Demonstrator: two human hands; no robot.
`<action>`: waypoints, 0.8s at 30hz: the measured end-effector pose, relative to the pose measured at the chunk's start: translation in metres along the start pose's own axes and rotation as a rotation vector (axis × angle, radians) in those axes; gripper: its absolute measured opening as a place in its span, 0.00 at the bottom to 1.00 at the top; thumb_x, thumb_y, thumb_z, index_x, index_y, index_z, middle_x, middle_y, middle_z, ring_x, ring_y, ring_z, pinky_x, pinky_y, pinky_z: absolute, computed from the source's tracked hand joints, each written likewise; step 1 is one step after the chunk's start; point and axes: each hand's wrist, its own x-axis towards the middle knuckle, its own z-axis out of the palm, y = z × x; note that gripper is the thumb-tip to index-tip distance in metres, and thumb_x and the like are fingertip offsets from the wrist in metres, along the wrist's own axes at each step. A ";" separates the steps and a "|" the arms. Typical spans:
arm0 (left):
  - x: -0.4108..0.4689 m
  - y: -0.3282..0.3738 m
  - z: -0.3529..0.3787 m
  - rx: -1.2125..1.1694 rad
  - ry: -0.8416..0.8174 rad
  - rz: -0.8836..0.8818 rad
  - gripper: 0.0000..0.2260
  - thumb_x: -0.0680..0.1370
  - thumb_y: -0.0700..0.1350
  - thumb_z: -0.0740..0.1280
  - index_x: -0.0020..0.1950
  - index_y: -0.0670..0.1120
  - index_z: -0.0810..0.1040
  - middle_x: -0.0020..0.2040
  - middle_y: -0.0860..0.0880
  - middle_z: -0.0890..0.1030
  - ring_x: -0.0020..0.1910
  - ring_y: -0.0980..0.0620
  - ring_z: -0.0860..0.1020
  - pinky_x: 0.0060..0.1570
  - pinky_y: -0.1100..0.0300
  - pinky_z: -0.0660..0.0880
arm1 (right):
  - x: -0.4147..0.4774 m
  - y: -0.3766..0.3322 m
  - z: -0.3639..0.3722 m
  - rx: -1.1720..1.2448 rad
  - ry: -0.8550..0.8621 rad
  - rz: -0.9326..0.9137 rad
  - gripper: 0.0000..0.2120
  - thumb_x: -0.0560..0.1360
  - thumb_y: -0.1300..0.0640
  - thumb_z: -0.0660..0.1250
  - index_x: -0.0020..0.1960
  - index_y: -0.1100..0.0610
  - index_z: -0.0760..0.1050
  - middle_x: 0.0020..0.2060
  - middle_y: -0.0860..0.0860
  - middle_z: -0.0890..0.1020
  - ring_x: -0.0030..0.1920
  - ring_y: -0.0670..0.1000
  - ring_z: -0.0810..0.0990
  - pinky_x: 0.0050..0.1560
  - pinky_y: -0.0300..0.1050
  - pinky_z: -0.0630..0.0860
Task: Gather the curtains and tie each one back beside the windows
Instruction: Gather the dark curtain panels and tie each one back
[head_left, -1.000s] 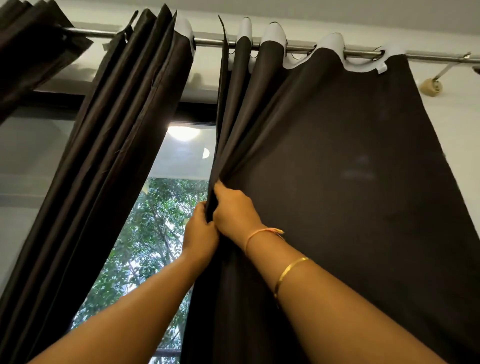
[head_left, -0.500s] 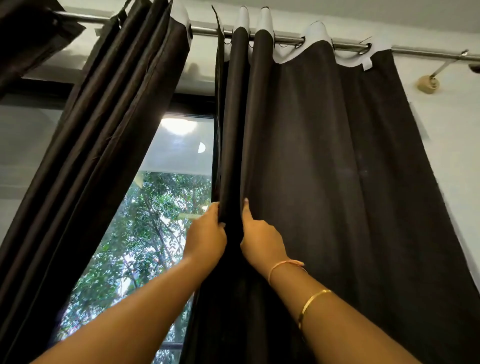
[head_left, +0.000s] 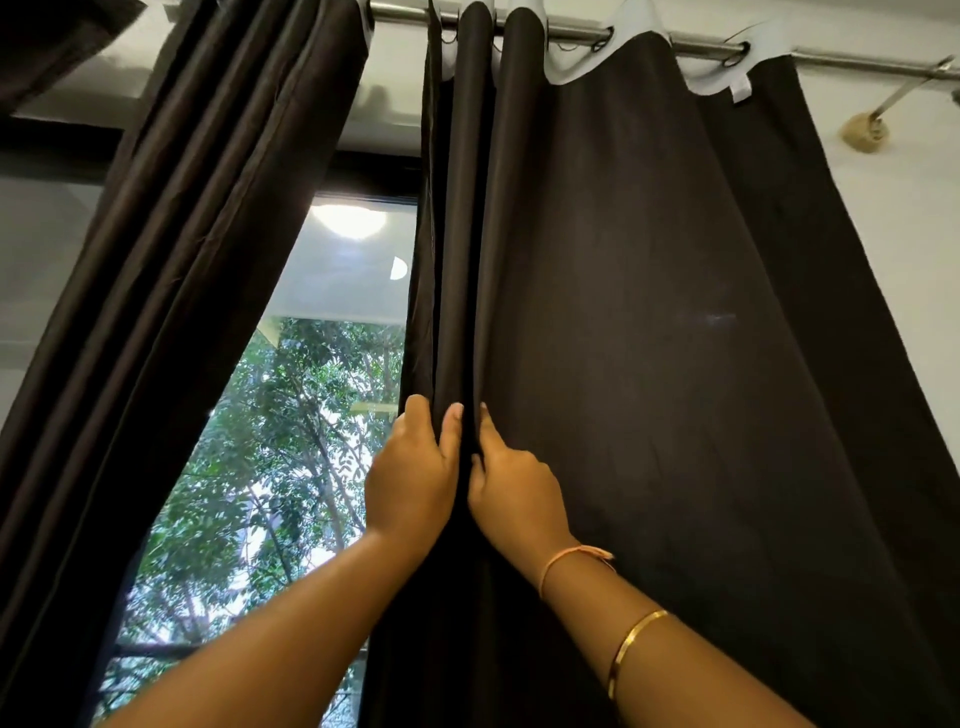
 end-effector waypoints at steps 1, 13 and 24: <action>-0.002 0.001 0.000 -0.004 0.007 0.000 0.11 0.81 0.53 0.54 0.44 0.47 0.62 0.38 0.50 0.69 0.34 0.48 0.67 0.29 0.56 0.59 | -0.001 -0.001 0.001 0.004 0.001 -0.009 0.27 0.81 0.54 0.52 0.77 0.50 0.47 0.47 0.59 0.82 0.45 0.62 0.79 0.44 0.52 0.75; 0.009 -0.010 0.001 -0.057 -0.158 -0.033 0.09 0.76 0.37 0.61 0.46 0.47 0.62 0.32 0.52 0.70 0.29 0.55 0.68 0.24 0.64 0.59 | -0.008 0.000 0.007 0.015 -0.103 -0.086 0.30 0.77 0.57 0.55 0.76 0.47 0.50 0.49 0.63 0.81 0.47 0.66 0.79 0.45 0.56 0.76; 0.002 -0.001 0.005 -0.143 -0.343 -0.127 0.13 0.76 0.34 0.59 0.58 0.45 0.64 0.55 0.42 0.77 0.54 0.44 0.76 0.44 0.58 0.68 | -0.010 0.004 0.007 -0.095 -0.206 -0.085 0.37 0.75 0.60 0.58 0.77 0.51 0.40 0.49 0.62 0.80 0.47 0.65 0.78 0.43 0.53 0.73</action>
